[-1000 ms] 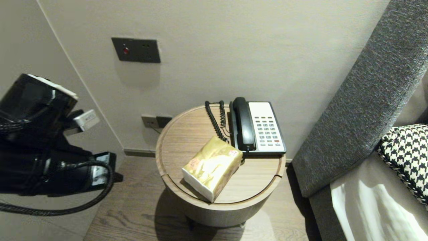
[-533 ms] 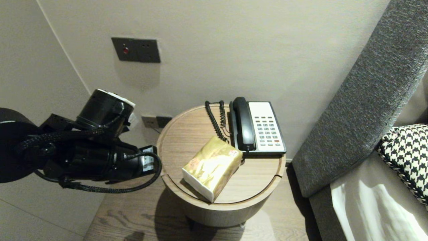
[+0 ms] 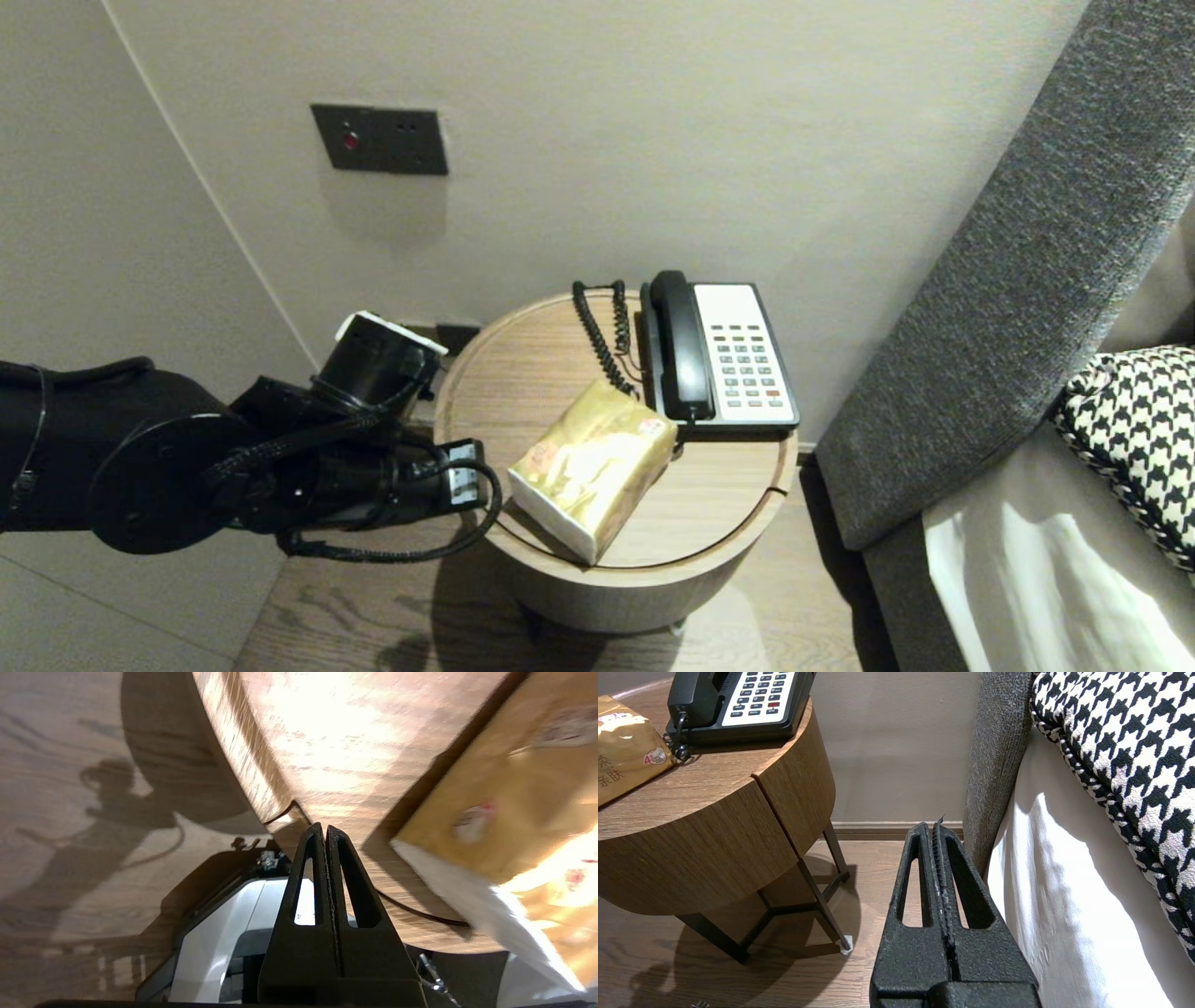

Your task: Open the nightstand drawer

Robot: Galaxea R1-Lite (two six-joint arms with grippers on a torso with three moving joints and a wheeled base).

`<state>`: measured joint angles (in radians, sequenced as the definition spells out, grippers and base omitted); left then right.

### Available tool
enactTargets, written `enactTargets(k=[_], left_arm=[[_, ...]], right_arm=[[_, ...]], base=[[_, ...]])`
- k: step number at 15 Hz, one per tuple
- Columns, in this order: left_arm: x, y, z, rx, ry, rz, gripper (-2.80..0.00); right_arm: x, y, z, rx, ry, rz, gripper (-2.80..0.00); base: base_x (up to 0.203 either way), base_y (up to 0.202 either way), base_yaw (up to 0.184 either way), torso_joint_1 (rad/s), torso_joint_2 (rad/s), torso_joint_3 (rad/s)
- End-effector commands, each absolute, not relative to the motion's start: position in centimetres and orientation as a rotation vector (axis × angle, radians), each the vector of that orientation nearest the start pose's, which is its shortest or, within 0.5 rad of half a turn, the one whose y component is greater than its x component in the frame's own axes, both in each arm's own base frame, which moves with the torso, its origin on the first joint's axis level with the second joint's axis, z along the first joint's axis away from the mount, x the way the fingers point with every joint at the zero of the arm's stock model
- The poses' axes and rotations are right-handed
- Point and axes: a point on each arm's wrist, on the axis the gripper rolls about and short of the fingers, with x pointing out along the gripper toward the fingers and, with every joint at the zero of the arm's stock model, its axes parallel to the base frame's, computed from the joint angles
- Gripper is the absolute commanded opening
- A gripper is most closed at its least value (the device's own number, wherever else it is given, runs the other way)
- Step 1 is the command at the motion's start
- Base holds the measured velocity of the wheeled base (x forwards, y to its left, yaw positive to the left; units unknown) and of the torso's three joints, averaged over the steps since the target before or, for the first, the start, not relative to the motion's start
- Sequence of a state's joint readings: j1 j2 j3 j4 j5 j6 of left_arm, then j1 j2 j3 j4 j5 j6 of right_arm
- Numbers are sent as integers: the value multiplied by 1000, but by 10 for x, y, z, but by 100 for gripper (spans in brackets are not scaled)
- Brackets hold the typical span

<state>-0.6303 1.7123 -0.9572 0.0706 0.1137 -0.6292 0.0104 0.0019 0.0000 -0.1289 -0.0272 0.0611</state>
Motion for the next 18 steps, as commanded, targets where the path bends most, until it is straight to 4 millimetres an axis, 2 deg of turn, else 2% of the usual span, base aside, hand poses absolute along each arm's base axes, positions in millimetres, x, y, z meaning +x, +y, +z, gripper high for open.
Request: enactTargets(k=[1,8,12,18], left_arm=[[237,-171,150,-281,910,-210,-280],[231,-178,151,-277,913,-232,-280],[222,-177,144,-273,941,-234,-280],[225,-180,149,-291,896,-249,-280]], right_arm=[[-20,-1,78,63,-89,-14,-280],[-20,-1,78,63,-89,-14,-280],[-20,-1,78,63,-89,-16,-280],[-20,-1,78,63,-89,-14,-280]], base=[[0,0,0,0,0,0],[0,0,0,0,0,0],[0,0,0,0,0,0],[0,0,0,0,0,0]])
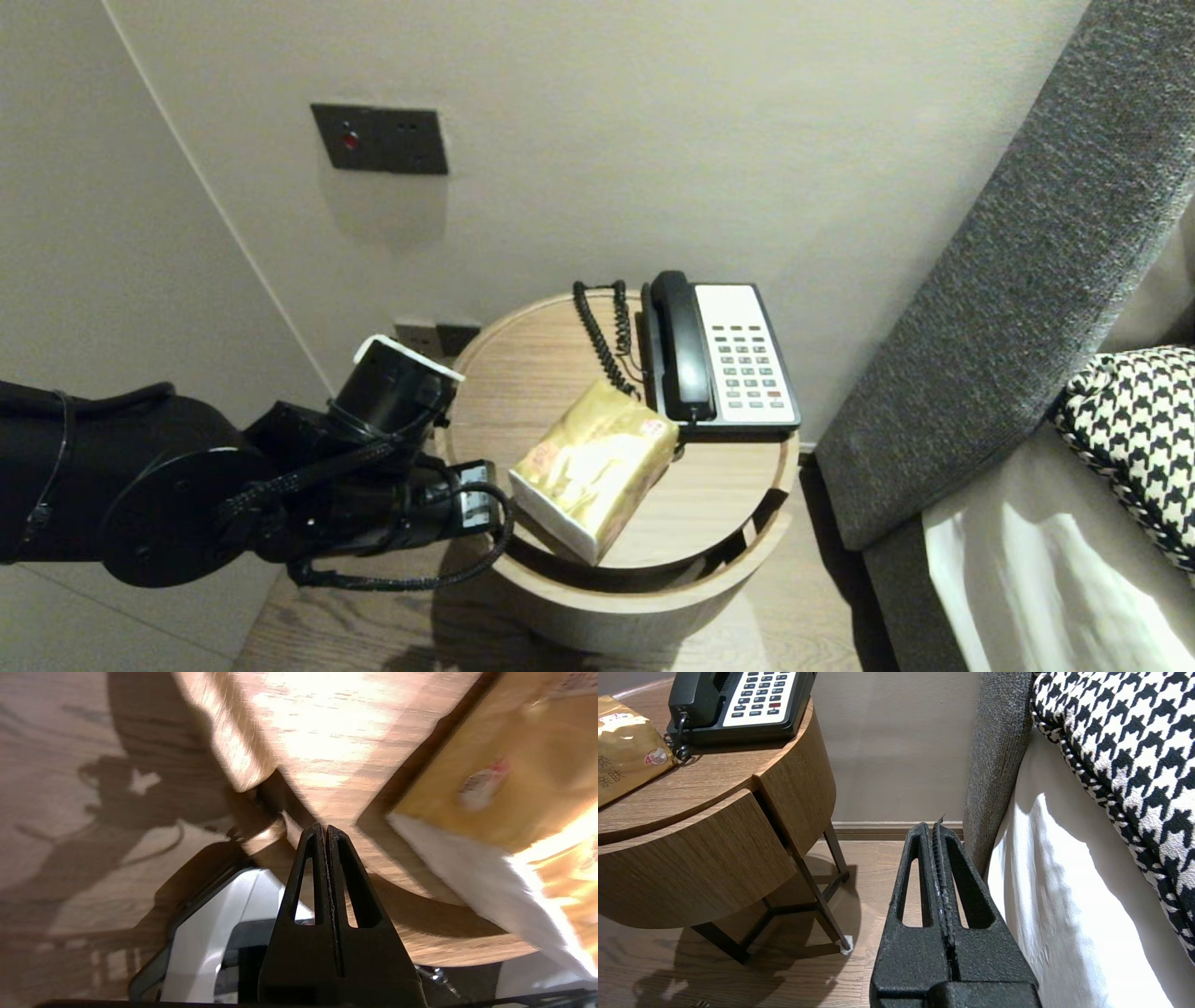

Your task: Open the nightstand drawer

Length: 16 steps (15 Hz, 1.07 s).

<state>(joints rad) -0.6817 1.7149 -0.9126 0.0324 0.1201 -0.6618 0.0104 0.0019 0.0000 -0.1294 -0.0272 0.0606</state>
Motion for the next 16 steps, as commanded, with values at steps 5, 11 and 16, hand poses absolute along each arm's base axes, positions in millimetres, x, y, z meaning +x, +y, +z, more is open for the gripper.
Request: enactTargets(k=[5,11,16], left_arm=[[219,-180,142,-278,922,-255,-280],[203,-180,134,-256,963,-272,-280],[183,-180,132,-245,990,-302,-280]], right_arm=[[-20,-1,78,63,-89,-14,-280],[-20,-1,78,63,-89,-14,-280],[-20,-1,78,63,-89,-14,-280]], base=[[0,0,0,0,0,0],[0,0,0,0,0,0],[0,0,0,0,0,0]])
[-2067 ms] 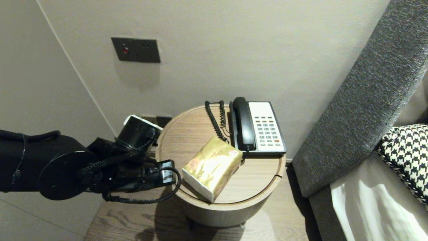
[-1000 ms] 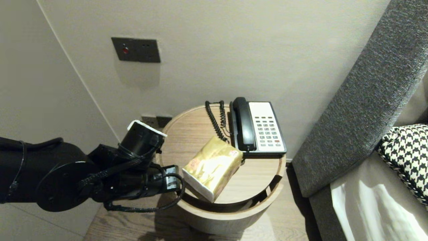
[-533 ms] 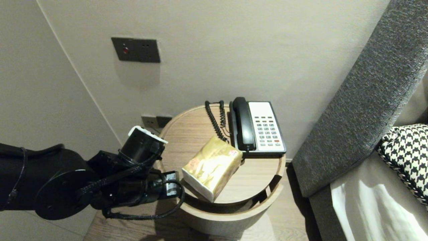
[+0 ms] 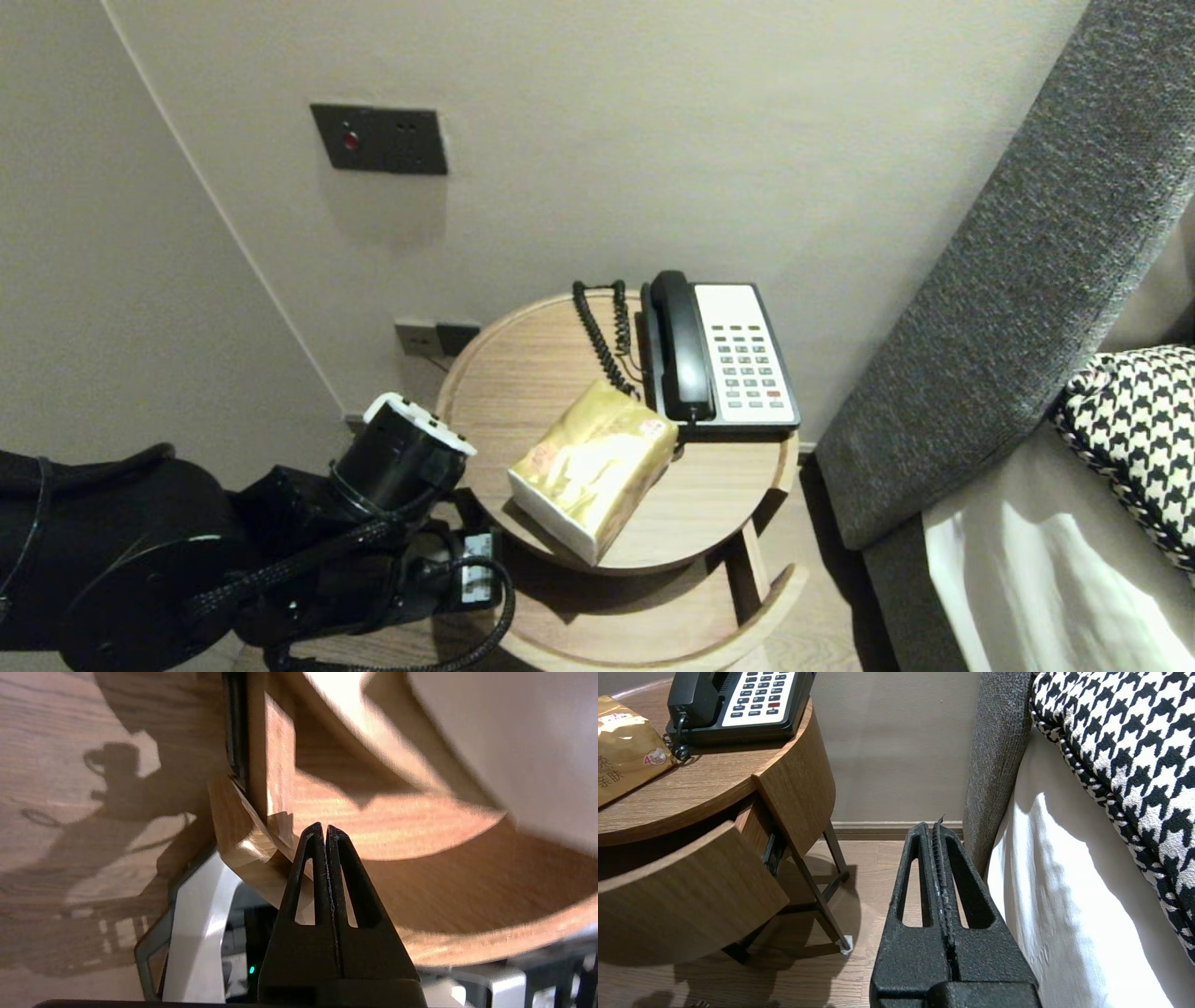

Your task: Open the nightstand drawer

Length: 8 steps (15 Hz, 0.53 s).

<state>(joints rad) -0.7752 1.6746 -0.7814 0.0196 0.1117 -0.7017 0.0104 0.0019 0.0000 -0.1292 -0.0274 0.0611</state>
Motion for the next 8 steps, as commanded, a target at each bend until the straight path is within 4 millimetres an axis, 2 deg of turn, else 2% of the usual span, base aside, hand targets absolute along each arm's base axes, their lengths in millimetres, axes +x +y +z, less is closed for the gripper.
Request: enactTargets(k=[1,8], left_arm=[[180,-177,132,-245,990,-305,-280],[154,-169,121,-197,1038,-334,-280]], right_arm=[[-20,-1,78,63,-89,-14,-280],[-20,-1,78,63,-89,-14,-280]], base=[[0,0,0,0,0,0],[0,0,0,0,0,0]])
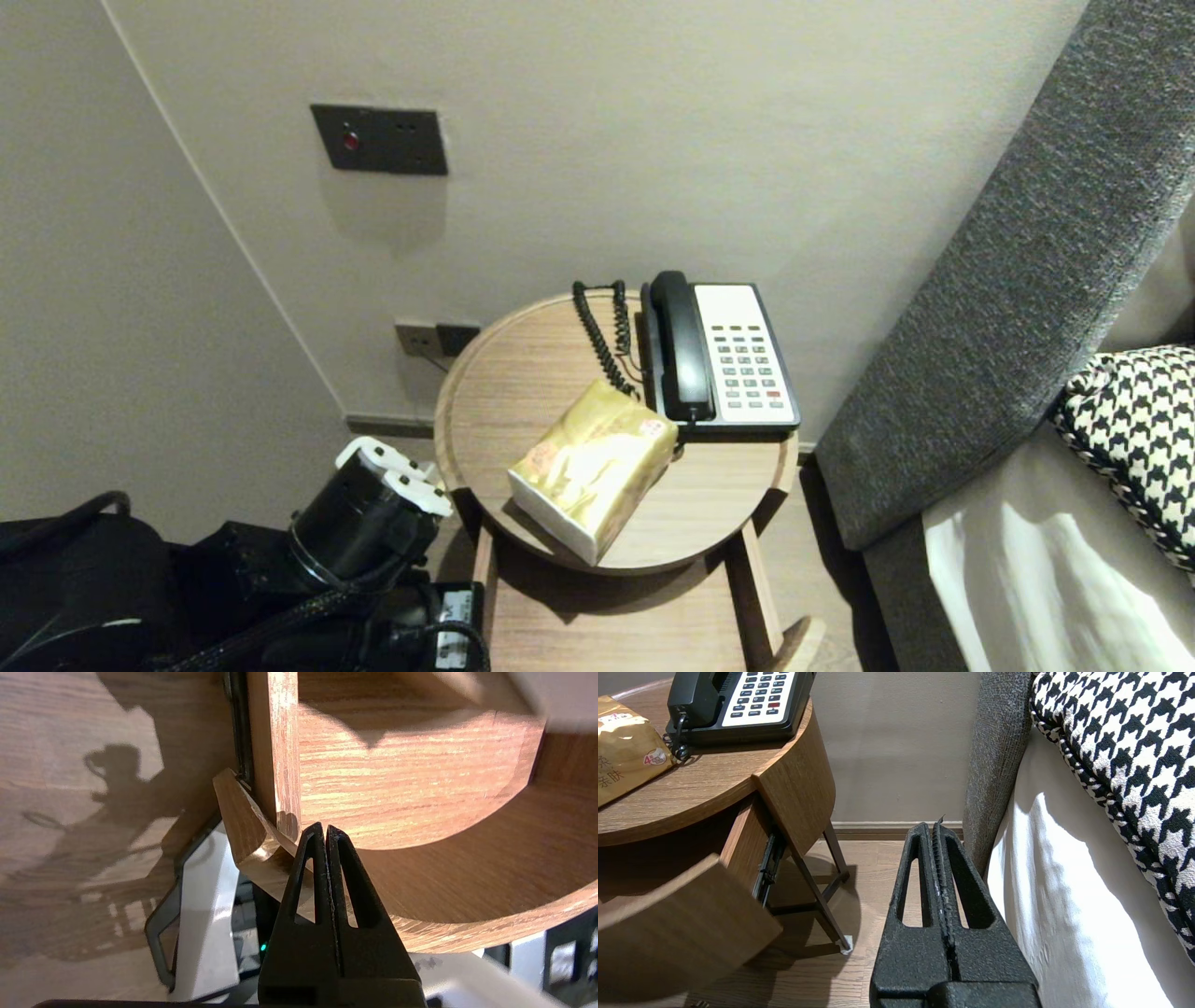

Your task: Open the nightstand drawer

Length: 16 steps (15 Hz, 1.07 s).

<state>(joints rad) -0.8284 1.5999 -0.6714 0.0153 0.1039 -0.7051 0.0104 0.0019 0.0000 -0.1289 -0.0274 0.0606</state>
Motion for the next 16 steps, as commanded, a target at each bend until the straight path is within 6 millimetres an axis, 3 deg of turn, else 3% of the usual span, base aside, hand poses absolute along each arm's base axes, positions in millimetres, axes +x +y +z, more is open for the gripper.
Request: enactTargets(k=[1,16], left_arm=[[152,-169,119,-201,1039,-338,-280],[106,-159,105,-144,1076,-444,-280]], right_arm=[[-20,-1,78,63,-89,-14,-280],[-20,-1,78,62,-89,-14,-280]], base=[[0,0,0,0,0,0],[0,0,0,0,0,0]])
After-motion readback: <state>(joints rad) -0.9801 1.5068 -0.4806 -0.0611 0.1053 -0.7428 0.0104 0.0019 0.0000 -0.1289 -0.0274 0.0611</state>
